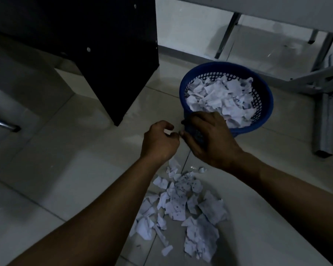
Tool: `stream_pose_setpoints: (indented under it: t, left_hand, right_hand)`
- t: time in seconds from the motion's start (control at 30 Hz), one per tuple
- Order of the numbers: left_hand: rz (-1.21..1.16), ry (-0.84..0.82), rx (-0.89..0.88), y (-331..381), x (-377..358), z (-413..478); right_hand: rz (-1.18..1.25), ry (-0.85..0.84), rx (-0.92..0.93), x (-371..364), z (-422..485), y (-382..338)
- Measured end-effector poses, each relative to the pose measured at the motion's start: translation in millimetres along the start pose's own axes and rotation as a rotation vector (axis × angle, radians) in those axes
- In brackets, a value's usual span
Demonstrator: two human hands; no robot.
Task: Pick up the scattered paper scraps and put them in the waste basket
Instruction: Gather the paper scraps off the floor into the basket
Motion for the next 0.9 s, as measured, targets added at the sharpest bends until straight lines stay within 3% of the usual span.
stream_pose_setpoints:
  t: [0.1,0.27,0.47,0.53,0.6,0.9]
  left_hand:
    - [0.018,-0.033,0.042,-16.6,-3.2,-3.8]
    - [0.07,-0.079,0.101,-44.6,-9.1,-12.9]
    - [0.189,-0.176,0.124,-84.1,-15.0,-30.4]
    - [0.269,-0.224,0.113,-98.3,-15.2,-38.6]
    - [0.348,-0.276,0.116,-113.3,-16.7,-44.8]
    - [0.437,-0.316,0.138,-140.2,-26.8,-46.1]
  right_hand:
    - [-0.002,0.005,0.018,-12.3,-19.0,-5.9]
    - [0.058,-0.186,-0.043,-29.5,-45.9,-5.8]
    - [0.061,-0.717,-0.407,-46.4,-84.8,10.7]
    - [-0.055,-0.941,-0.434,-48.8,-102.5,18.4]
    - [-0.181,-1.063,-0.388,-48.9,-117.8,24.4]
    - [-0.374,-1.082,-0.249,-67.5,-167.3,37.5]
Point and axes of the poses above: each hand's wrist, its own z-axis towards the middle knuckle, its own x-axis out of the back of the hand, y = z × x, the point moved 1 cm from there along z, towards the middle knuckle, and after that the axes turned 8 degrees about -x, right-handed, at the moved point
